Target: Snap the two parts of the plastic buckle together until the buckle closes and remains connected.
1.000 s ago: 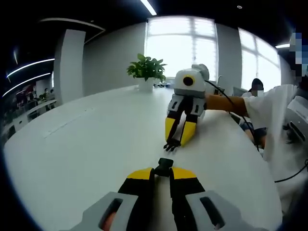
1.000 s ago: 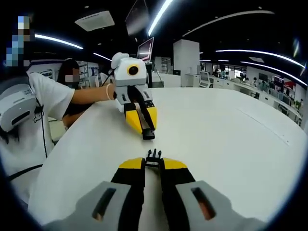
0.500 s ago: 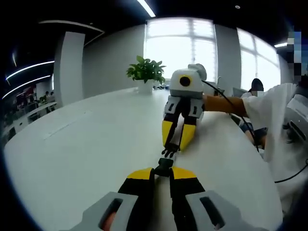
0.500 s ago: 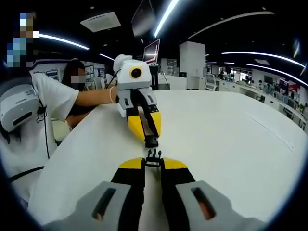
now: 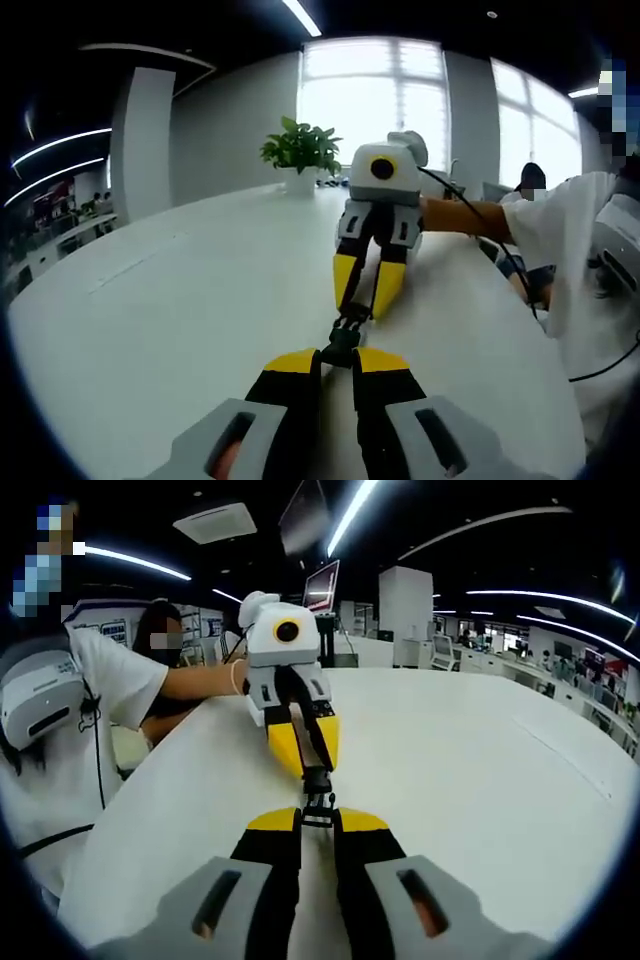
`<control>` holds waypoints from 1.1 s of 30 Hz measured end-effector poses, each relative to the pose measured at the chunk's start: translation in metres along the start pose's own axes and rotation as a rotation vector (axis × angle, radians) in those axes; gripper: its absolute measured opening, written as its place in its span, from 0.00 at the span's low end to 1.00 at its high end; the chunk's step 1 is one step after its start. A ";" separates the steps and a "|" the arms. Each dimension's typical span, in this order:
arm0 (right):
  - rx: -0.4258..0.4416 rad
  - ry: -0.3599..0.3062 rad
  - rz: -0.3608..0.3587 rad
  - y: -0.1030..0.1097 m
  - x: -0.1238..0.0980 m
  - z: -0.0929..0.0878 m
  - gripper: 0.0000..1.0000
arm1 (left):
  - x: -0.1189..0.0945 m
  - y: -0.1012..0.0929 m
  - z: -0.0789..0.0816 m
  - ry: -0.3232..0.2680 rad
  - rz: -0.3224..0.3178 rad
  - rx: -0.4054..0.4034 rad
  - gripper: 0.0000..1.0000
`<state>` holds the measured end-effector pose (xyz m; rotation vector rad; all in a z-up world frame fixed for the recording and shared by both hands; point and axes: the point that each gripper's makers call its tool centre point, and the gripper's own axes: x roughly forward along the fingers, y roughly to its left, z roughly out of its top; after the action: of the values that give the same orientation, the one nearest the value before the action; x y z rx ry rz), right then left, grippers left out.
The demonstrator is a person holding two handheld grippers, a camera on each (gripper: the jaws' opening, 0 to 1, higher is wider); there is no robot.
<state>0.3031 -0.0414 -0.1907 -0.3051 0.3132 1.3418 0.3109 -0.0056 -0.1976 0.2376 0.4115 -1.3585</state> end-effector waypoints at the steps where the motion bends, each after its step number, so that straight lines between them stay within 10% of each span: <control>1: -0.001 0.000 0.002 0.000 0.000 0.000 0.12 | 0.000 0.000 0.000 0.000 0.001 0.001 0.12; 33: -0.080 0.044 0.123 0.016 0.011 -0.008 0.11 | 0.005 -0.010 -0.008 0.040 -0.030 0.008 0.11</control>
<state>0.2891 -0.0319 -0.2033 -0.3877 0.3194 1.4728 0.3005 -0.0087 -0.2061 0.2659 0.4445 -1.3863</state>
